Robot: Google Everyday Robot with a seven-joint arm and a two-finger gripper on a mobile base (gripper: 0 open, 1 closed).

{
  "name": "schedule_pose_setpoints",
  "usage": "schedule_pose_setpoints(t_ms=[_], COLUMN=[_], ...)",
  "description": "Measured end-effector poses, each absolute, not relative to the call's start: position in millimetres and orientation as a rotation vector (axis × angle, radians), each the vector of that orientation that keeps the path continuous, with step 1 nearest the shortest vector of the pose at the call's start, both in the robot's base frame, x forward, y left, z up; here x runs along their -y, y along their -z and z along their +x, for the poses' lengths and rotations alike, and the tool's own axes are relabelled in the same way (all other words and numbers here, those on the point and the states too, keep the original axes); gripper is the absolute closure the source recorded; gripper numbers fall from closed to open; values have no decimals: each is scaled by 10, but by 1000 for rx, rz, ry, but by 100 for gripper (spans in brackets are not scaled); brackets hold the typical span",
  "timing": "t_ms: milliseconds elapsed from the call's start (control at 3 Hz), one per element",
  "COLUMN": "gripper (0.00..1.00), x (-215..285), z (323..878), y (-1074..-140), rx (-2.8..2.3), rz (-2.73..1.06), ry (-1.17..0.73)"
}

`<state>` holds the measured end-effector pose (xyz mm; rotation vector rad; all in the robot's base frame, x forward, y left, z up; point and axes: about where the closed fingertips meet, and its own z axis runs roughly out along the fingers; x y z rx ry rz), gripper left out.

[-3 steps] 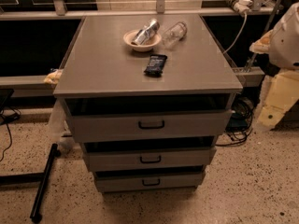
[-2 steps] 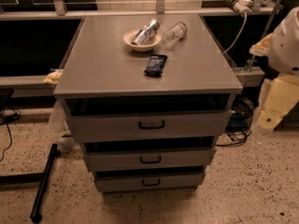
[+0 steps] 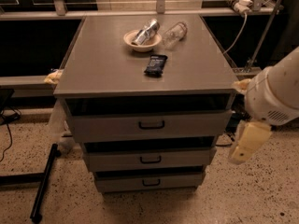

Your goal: Open middle drawer

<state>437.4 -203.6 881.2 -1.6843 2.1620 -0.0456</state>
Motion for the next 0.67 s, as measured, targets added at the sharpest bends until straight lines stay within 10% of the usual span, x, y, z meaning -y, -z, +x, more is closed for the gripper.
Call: schedule_pose_setpoints(t_ms=[667], gripper=[0], x=[1666], z=[4611], y=[-7317], rx=[-2132], rz=[-1760], ry=[-178])
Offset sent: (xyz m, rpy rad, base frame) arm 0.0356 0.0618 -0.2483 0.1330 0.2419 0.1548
